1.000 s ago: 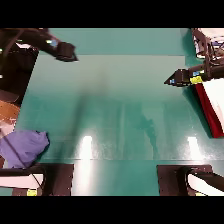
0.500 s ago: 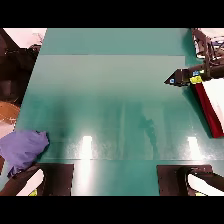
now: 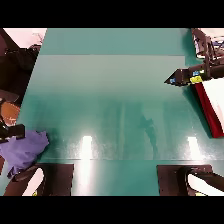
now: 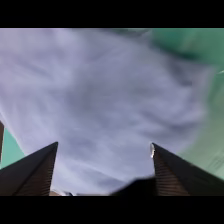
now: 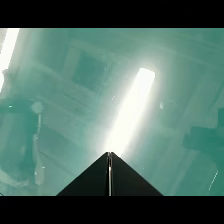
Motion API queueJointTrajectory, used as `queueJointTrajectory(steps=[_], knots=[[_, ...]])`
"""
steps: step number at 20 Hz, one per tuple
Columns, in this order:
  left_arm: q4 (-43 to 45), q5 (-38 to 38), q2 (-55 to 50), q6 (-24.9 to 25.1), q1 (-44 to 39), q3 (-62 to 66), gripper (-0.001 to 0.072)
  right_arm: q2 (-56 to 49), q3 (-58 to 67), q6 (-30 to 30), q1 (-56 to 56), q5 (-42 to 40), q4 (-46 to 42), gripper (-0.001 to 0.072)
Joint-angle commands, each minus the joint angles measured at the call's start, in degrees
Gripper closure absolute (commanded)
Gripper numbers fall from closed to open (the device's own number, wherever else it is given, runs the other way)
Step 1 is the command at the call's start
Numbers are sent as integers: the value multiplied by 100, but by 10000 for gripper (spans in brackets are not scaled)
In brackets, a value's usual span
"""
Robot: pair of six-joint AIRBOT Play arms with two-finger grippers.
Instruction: Fold the shirts.
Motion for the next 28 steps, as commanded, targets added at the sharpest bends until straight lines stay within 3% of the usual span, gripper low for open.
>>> queueJointTrajectory(steps=[1,5,7,8,11,15,22,25,28], knots=[[444,551,26,-352,17,-960,32,-2,-2,-28,2,13,-2,694],[446,852,26,-531,17,-1386,49,0,-2,-26,4,13,2,694],[446,881,28,-586,17,-1375,533,0,-2,-26,2,13,2,694],[446,929,28,-588,17,-1360,675,0,-2,-26,2,13,2,694],[393,946,28,-579,15,-872,678,0,2,-26,2,-13,7,694],[85,570,28,-295,-236,1176,679,0,323,-26,-20,-105,2,694],[-525,101,-179,-286,-2474,4675,680,-2,1615,-26,-22,-813,-4,694],[-802,35,-573,-284,-3364,5372,680,-2,1989,-26,-22,-1025,-4,694],[-1226,529,-1196,-127,-4190,5495,680,-2,2221,-26,-20,-1106,-4,694]])
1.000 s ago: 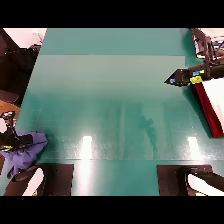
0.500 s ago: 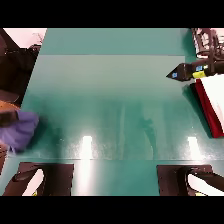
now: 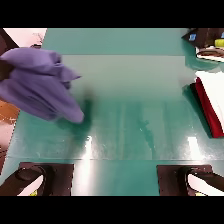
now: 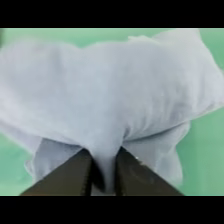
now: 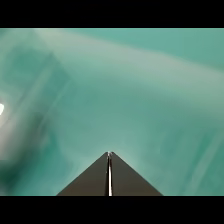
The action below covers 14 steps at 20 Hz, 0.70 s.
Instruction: Fold the shirts.
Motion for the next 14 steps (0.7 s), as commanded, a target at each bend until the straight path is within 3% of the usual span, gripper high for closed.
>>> queueJointTrajectory(steps=[1,6,8,9,10,14], knots=[[-608,551,-776,308,-1051,376,679,-2,328,4,-2,-179,-2,694],[-1888,1405,-2483,951,-1797,376,666,0,345,7,-2,-114,0,694],[-1893,1381,-2981,1156,-1797,376,25,0,345,7,-2,-103,0,694],[-1773,1263,-3086,1163,-1714,376,42,-2,345,7,-2,-66,-2,694],[-1659,1102,-3106,1165,-1574,376,102,-2,345,7,-2,-22,-4,695],[-1644,61,-2927,1161,-522,295,102,-2,343,7,-2,-9,-9,695]])
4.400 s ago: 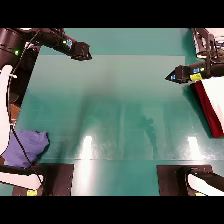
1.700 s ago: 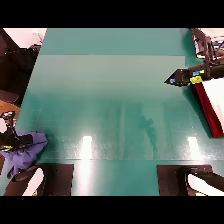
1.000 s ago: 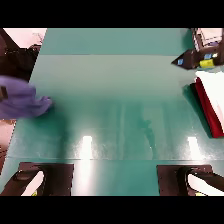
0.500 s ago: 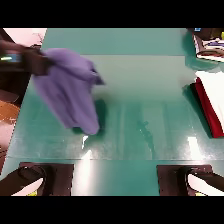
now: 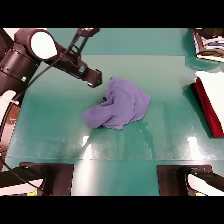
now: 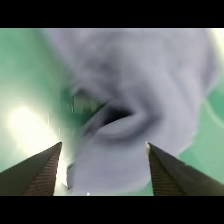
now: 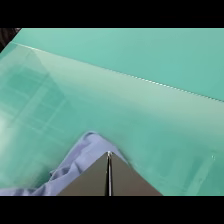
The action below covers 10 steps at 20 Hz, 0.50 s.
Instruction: Fold the shirts.
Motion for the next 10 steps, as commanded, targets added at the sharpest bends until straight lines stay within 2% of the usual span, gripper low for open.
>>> queueJointTrajectory(steps=[1,6,9,10], knots=[[-155,-673,35,74,758,-278,102,-4,7,4,-2,35,-2,694],[-678,-74,345,94,1169,-2452,102,-4,7,4,-2,37,0,694],[-1189,669,374,96,1169,-3574,101,-4,7,4,-2,37,0,694],[-1314,1016,374,96,1167,-3825,74,-4,7,4,0,39,2,695]])
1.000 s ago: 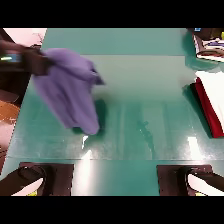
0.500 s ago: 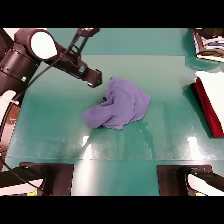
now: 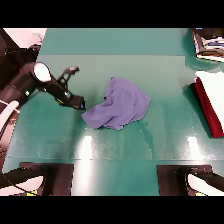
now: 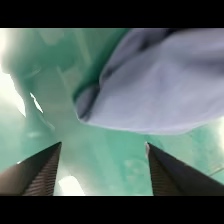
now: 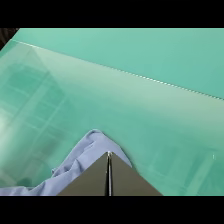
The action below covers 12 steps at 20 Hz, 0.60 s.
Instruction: Fold the shirts.
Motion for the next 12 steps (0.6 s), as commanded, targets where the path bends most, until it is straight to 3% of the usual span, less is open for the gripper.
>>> queueJointTrajectory(steps=[1,4,8,9,10,11,12], knots=[[-549,1147,44,9,68,-1130,73,-4,7,2,9,4,4,695],[-925,1814,28,262,66,-1370,74,-9,7,2,9,24,4,694],[-1123,1797,-35,455,-46,-1447,105,-22,4,2,9,98,4,694],[-1110,1770,-35,455,-74,-1447,197,-46,7,2,9,120,7,694],[-1104,1768,-33,455,-74,-1445,578,-83,7,0,9,179,4,694],[-1088,1759,-26,457,-72,-1436,676,-133,7,2,9,245,4,694],[-986,1611,-26,452,-39,-1338,677,-208,7,2,9,358,4,694]])
